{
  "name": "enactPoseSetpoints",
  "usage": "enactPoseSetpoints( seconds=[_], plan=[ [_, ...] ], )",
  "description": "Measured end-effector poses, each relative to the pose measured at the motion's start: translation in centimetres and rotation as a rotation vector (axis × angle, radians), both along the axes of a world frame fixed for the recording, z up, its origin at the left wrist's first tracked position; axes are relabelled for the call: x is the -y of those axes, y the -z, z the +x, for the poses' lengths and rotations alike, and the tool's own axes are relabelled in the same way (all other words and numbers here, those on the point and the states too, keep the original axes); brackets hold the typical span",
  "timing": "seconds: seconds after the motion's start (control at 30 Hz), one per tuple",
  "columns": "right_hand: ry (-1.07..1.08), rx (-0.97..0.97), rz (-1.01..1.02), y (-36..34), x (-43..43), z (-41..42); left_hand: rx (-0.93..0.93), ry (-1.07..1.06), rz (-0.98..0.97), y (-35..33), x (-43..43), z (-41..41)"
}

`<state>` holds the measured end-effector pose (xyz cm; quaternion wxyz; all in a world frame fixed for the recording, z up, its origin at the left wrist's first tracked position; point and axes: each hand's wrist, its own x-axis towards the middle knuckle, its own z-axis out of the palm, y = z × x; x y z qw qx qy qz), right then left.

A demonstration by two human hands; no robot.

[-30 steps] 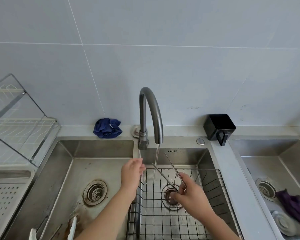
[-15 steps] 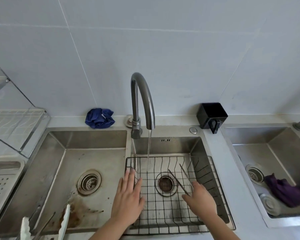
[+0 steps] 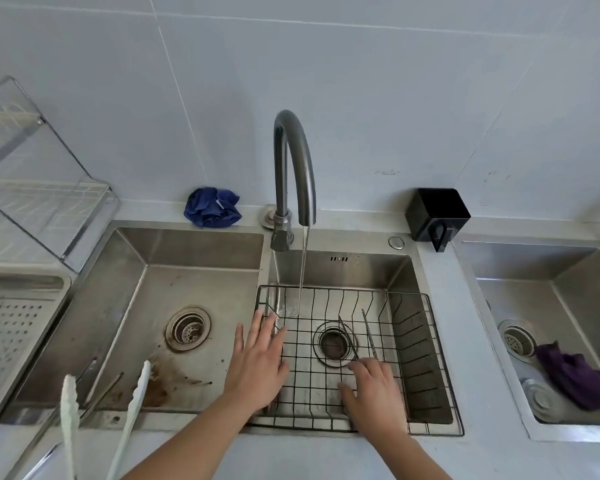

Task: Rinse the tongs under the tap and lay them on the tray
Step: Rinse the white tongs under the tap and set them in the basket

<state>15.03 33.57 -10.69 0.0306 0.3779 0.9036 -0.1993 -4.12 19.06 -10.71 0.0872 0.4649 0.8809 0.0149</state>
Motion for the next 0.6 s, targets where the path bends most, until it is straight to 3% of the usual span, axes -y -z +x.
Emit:
enactPoseSetpoints(
  seconds=[0.27, 0.6],
  plan=[
    [-0.212, -0.016, 0.012, 0.3, 2.5, -3.5, 0.065, -0.238, 0.118, -1.7, 4.0, 0.5],
    [-0.289, 0.039, 0.006, 1.7, 2.6, -3.6, -0.1, -0.604, 0.117, -5.8, 12.3, -0.7]
  ],
)
